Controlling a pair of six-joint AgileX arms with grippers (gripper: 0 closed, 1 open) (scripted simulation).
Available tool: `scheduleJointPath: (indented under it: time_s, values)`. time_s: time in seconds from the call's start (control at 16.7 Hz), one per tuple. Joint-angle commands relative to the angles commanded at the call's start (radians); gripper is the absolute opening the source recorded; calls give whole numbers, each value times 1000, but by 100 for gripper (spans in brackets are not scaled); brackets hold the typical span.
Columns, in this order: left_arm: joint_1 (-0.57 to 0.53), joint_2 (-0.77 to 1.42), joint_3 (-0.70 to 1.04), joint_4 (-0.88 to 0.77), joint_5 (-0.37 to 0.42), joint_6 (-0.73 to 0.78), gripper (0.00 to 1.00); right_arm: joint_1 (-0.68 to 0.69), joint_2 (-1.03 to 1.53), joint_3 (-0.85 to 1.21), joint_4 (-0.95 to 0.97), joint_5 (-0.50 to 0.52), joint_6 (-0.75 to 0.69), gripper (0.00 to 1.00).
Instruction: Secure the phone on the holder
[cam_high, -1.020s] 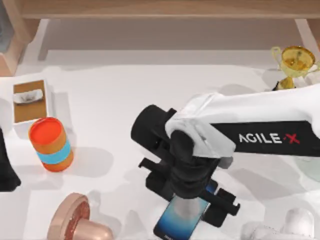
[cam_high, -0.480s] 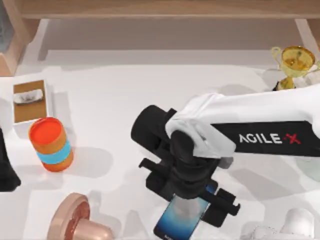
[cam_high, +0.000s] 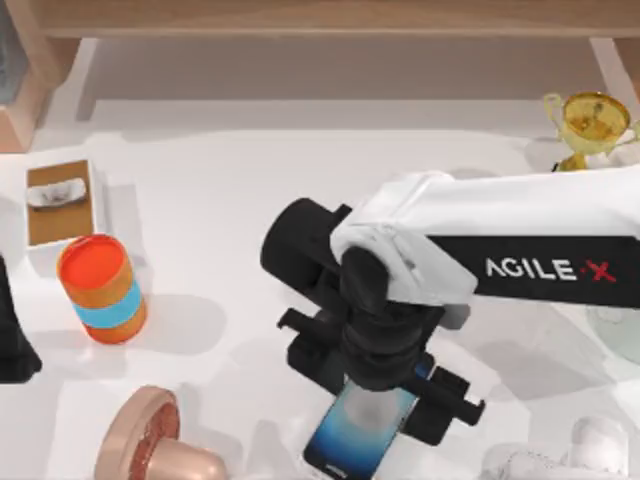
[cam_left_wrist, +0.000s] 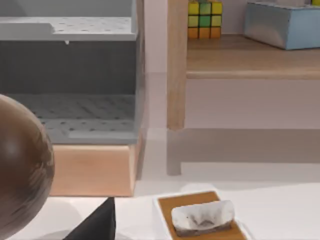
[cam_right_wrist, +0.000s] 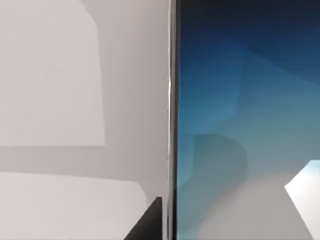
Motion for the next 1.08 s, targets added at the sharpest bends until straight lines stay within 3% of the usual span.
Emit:
scheduleJointPath:
  time_s: [0.36,0.54,0.78,1.08]
  values:
    - [0,0,0,0,0,0,100,-4,-11,12,-4,-2,-6,0]
    - [0,0,0,0,0,0,100,-50,-71,57,26,-16,-82,0]
    - [0,0,0,0,0,0,100,-188,-176,113,96,-58,-298,0]
    - [0,0,0,0,0,0,100,-466,-298,140,190,-142,-688,0]
